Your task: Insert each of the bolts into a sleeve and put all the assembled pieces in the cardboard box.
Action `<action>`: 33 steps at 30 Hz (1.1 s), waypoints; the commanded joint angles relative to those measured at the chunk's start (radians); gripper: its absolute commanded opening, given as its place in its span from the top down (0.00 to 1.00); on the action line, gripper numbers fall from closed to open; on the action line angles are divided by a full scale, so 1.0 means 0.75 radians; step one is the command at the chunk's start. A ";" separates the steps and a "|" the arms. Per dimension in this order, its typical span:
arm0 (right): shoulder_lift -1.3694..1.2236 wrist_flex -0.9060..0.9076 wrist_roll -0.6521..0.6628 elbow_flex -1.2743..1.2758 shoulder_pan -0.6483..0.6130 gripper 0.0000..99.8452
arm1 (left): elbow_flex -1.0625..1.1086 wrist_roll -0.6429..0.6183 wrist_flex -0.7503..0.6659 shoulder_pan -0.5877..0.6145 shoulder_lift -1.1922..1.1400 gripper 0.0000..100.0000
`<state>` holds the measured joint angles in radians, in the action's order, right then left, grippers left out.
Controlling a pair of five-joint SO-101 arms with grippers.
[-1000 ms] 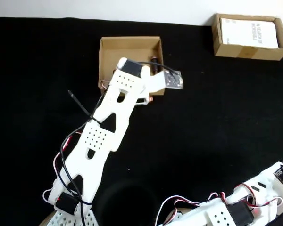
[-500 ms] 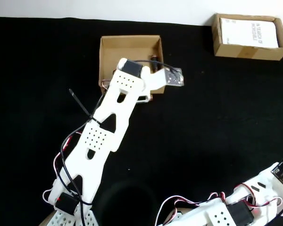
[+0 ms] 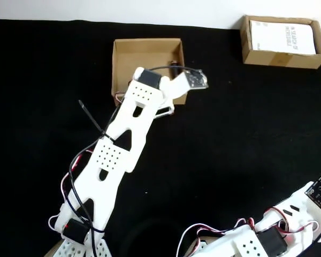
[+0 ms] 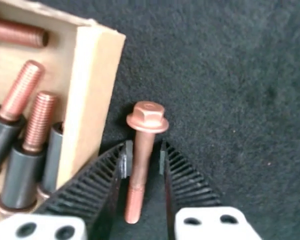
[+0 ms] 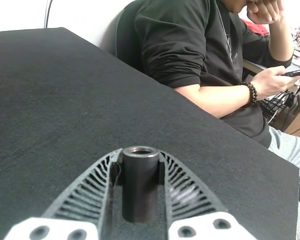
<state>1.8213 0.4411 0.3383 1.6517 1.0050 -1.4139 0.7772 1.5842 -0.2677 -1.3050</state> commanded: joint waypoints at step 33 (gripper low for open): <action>0.015 0.445 -0.342 -0.341 -0.240 0.99 | -0.300 -0.333 0.250 0.046 0.490 0.99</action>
<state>1.8213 0.7020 0.1603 1.4891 0.8715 -1.5842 0.5777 1.7699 -0.2509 -1.0963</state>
